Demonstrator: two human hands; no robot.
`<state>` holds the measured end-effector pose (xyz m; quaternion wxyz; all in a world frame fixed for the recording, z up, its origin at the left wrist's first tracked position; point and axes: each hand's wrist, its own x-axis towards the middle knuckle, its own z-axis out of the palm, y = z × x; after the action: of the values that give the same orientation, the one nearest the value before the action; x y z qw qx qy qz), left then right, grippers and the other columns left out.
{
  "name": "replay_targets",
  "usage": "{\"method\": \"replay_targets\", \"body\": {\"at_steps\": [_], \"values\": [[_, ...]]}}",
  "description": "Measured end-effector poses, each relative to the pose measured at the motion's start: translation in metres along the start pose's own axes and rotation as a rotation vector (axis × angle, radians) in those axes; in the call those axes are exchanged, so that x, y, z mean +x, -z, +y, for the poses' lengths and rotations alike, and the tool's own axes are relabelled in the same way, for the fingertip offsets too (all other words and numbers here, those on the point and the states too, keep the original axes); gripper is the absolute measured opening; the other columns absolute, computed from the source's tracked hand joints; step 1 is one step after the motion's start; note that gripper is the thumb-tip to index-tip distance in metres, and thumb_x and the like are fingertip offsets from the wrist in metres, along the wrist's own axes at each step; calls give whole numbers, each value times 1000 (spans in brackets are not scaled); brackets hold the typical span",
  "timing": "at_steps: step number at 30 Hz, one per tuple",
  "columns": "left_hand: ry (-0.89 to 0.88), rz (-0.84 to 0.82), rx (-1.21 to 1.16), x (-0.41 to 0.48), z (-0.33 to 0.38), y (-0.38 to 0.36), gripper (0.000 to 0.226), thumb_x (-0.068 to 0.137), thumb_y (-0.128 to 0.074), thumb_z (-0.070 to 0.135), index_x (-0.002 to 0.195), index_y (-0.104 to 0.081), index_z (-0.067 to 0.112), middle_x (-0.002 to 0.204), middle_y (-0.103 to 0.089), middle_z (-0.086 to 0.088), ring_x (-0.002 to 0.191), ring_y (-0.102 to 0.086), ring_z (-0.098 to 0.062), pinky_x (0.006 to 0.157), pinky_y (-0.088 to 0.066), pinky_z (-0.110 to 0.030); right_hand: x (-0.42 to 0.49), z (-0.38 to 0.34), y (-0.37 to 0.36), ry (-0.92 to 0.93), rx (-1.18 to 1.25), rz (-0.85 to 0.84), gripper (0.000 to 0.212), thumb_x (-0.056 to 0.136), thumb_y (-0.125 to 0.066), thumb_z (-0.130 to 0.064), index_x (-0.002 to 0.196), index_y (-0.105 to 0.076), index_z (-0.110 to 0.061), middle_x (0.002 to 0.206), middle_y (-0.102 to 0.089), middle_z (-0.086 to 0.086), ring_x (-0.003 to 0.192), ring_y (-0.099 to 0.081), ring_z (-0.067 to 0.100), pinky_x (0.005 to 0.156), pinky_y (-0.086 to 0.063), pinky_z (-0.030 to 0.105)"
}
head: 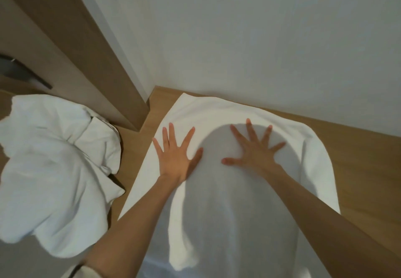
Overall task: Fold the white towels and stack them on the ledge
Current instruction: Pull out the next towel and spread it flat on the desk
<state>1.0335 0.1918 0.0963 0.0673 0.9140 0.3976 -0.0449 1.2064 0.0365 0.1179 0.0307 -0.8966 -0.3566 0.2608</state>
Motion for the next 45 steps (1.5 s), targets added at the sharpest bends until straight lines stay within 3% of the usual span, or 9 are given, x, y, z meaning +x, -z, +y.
{"method": "replay_targets", "body": {"at_steps": [8,13,21,28,31,33,35,39,45], "values": [[-6,39,-42,23,-44,8,71,81,4,78,145,10,49,159,15,-11,145,18,-30,114,17,-46,34,-48,-1,73,-26,19,108,53,-42,-94,136,17,-62,154,29,-16,138,33,38,89,11,82],[-63,19,-127,23,-47,12,64,89,-14,68,145,10,48,158,18,-12,144,22,-26,113,21,-34,31,-52,0,62,-32,18,104,56,-40,-94,137,16,-61,154,28,-17,140,30,35,93,10,80],[-26,21,-240,89,-26,26,67,99,-23,51,153,2,20,160,11,-10,147,13,-24,118,10,-36,17,-31,-11,-17,-35,89,96,47,-11,-99,124,33,-63,149,34,-23,139,34,25,93,18,76],[72,24,-222,113,-25,20,80,93,-24,63,153,2,17,160,12,-8,146,16,-18,117,13,-33,17,-28,-9,7,-31,83,96,60,-28,-94,136,21,-60,141,36,-27,140,34,22,94,25,70],[85,-40,-184,115,-23,30,81,94,-24,61,152,4,12,159,15,-11,146,18,-20,117,14,-33,8,-23,2,38,14,68,83,78,-43,-77,146,-1,-52,152,17,-24,146,17,17,108,14,63],[72,-58,-189,109,-18,39,77,98,-24,54,151,4,7,158,15,-14,146,17,-23,118,13,-35,-6,-17,15,52,171,175,61,89,-54,-53,145,-33,-39,158,-15,-13,146,-13,14,116,-10,46],[2,-30,-211,92,-8,46,70,100,-23,48,152,4,8,158,15,-13,146,16,-23,118,12,-35,-26,-7,26,42,326,367,37,93,-59,-32,130,-56,-27,144,-47,-4,134,-40,18,108,-30,34],[-214,39,-190,33,23,55,63,102,-23,41,153,-1,12,158,10,-16,147,8,-28,117,7,-35,-75,11,38,-42,377,492,27,93,-56,-21,119,-62,-25,129,-58,-5,124,-47,20,97,-34,29],[-364,-65,-191,-36,82,68,57,103,-22,39,153,-4,18,160,-3,-8,148,-4,-24,118,5,-40,-142,36,40,-120,418,580,26,87,-60,-3,112,-66,-6,116,-65,10,105,-56,29,89,-34,27]]}}
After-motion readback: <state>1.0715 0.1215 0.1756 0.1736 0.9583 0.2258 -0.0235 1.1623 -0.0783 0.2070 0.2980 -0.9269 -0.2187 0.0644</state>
